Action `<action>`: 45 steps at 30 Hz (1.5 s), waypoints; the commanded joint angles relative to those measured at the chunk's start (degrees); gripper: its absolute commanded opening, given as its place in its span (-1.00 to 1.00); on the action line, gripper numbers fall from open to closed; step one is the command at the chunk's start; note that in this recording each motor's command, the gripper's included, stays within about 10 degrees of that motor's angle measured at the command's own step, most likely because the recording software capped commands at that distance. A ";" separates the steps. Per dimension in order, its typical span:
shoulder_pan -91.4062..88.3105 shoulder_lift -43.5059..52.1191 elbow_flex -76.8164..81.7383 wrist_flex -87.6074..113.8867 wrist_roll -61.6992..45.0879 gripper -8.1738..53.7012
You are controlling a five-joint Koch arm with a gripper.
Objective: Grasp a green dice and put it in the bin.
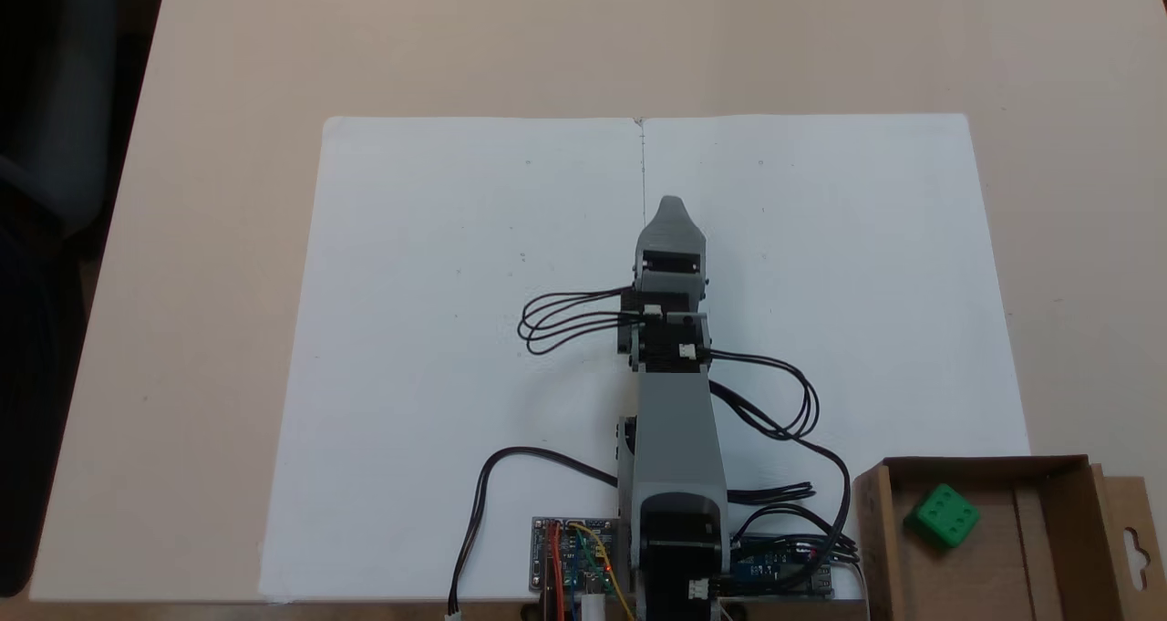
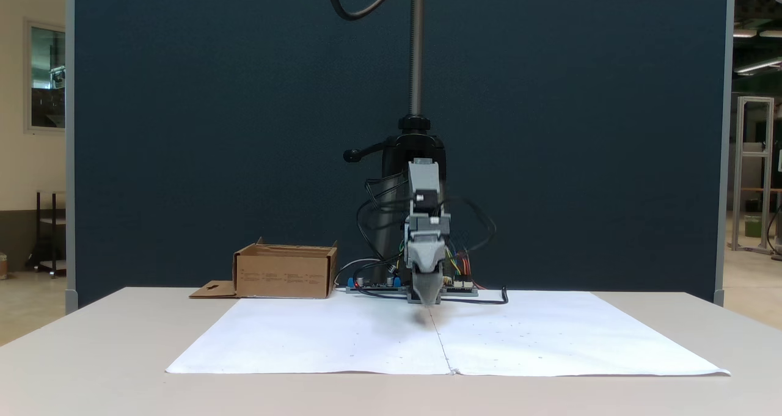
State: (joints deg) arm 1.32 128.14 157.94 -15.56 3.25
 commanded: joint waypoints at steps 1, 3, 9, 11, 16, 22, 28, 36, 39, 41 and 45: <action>0.70 3.34 0.97 -9.38 -3.96 0.65; 0.62 4.75 4.66 -12.81 -4.92 0.65; 0.62 6.86 13.36 -24.50 -6.77 0.65; 0.62 7.03 15.56 -28.90 -7.56 0.65; 0.53 7.65 20.57 -37.60 -8.09 0.65; 0.53 7.73 21.45 -45.07 -8.96 0.65; 0.53 7.73 21.45 -50.61 -8.96 0.66; 0.53 7.73 21.36 -57.99 -8.96 0.67; 0.62 7.73 21.36 -60.54 -9.05 0.67; 0.70 7.73 21.36 -62.65 -9.05 0.67; 0.70 7.65 21.36 -66.78 -8.88 0.72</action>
State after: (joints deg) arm 1.32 129.11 175.08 -73.39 -1.23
